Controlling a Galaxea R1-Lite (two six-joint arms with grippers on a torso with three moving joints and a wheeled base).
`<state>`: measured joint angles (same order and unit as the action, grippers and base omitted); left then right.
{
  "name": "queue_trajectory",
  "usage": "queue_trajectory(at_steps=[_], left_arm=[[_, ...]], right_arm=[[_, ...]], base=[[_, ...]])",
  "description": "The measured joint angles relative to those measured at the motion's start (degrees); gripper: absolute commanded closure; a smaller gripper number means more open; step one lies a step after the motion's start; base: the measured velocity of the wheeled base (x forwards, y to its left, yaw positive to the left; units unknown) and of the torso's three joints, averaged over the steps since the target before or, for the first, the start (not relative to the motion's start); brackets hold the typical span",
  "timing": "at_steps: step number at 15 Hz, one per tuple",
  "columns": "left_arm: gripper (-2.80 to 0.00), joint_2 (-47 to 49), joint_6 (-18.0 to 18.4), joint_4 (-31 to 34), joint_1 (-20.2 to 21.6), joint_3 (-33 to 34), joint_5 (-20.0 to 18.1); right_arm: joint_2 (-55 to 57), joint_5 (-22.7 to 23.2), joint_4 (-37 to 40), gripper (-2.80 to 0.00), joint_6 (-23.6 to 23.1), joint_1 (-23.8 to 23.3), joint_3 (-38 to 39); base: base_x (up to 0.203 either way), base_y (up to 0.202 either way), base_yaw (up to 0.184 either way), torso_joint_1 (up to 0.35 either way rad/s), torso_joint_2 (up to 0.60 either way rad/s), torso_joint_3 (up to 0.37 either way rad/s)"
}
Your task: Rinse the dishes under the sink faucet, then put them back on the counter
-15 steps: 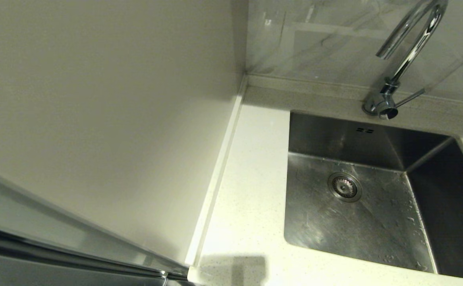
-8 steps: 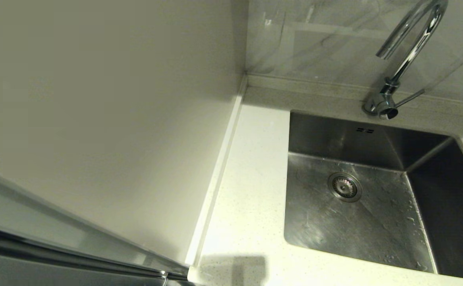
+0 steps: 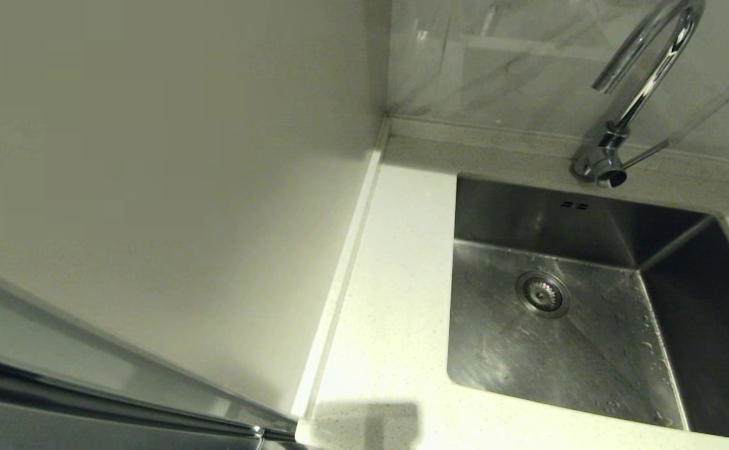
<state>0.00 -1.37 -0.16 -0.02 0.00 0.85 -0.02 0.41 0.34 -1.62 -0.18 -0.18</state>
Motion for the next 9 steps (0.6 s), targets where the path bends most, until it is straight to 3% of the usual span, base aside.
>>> queue_trajectory(at_steps=[9], left_arm=[[0.00, 0.0, 0.0, 0.0, 0.0, 0.0, 0.0]], right_arm=[[0.0, 0.0, 0.0, 0.00, 0.0, 0.0, 0.0]], base=[[0.000, 0.000, 0.000, 0.000, 0.00, 0.000]])
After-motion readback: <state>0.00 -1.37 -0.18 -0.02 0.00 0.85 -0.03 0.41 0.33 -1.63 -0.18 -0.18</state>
